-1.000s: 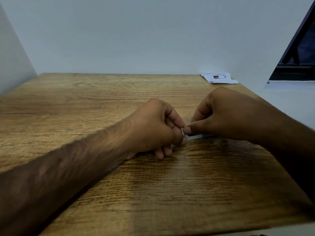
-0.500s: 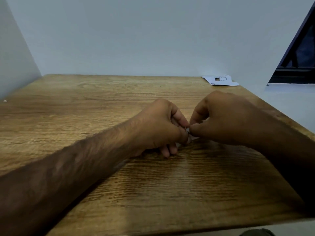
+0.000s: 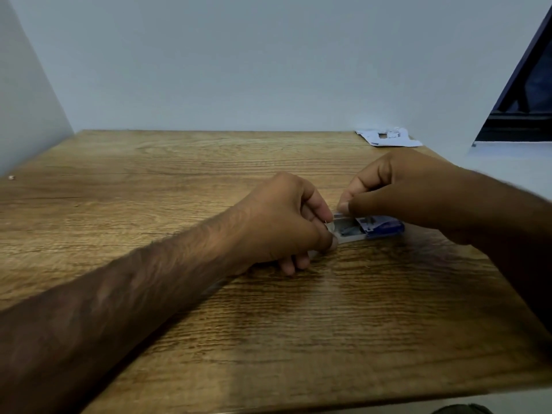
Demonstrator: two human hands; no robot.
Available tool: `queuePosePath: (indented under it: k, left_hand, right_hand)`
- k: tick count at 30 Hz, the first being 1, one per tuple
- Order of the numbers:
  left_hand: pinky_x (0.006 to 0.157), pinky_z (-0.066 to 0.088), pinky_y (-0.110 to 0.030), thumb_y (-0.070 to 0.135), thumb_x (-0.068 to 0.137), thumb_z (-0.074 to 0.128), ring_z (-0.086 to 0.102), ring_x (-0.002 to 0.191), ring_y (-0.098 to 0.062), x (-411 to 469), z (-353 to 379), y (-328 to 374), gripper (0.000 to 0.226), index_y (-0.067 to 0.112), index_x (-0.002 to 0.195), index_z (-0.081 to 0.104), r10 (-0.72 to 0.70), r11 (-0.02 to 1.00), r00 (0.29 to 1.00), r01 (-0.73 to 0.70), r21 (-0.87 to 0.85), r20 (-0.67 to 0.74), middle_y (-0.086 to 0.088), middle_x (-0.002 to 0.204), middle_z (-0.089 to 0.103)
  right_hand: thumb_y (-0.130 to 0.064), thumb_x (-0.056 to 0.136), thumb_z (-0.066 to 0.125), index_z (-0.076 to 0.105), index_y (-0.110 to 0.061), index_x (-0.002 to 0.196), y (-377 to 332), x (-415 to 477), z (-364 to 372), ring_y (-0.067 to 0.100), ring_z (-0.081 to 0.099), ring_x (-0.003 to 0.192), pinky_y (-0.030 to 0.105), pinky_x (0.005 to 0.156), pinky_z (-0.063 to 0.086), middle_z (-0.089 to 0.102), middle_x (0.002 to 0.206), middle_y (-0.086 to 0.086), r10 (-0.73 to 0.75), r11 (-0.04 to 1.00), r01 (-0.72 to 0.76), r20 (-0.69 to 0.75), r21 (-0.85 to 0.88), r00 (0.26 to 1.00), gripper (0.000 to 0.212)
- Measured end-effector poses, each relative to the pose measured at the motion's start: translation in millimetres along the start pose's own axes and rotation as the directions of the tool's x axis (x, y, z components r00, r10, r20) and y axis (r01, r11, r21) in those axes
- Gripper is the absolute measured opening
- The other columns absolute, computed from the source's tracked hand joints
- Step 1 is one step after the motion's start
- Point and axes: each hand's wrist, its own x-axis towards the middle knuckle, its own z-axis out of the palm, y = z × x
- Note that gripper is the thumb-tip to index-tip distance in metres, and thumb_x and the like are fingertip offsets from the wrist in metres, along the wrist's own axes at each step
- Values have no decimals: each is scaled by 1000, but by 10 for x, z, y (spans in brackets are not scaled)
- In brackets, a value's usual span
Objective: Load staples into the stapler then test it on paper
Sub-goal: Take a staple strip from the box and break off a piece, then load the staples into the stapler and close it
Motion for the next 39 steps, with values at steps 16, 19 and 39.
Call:
queuePosePath:
  k: [16,19,39]
  left_hand:
    - [38,50,-27,13,88,77,65,38,-25,-12,-198,82,24,11,107,62,123,977,983,-145,-159,-138,-6,69,74]
    - [37,50,-25,13,93,72,66,39,-22,-8,-298,91,10,4,98,71,182,966,964,-213,-150,-196,-10,76,79]
    - [52,52,-27,41,80,82,71,64,-9,-22,-978,91,24,21,91,76,238,928,955,-170,332,-177,0,84,78]
  right_hand:
    - [3,88,72,72,3,88,-214,330,-273,21,78,70,29,77,63,81,77,19,-336,924,312,82,221,938,1]
    - [3,85,74,72,5,90,-193,412,-204,25,78,71,32,78,64,80,77,22,-384,895,344,99,283,918,5]
    - [-18,76,83,86,-21,96,-59,477,-135,11,73,75,21,62,59,83,83,7,-368,864,330,29,380,929,20]
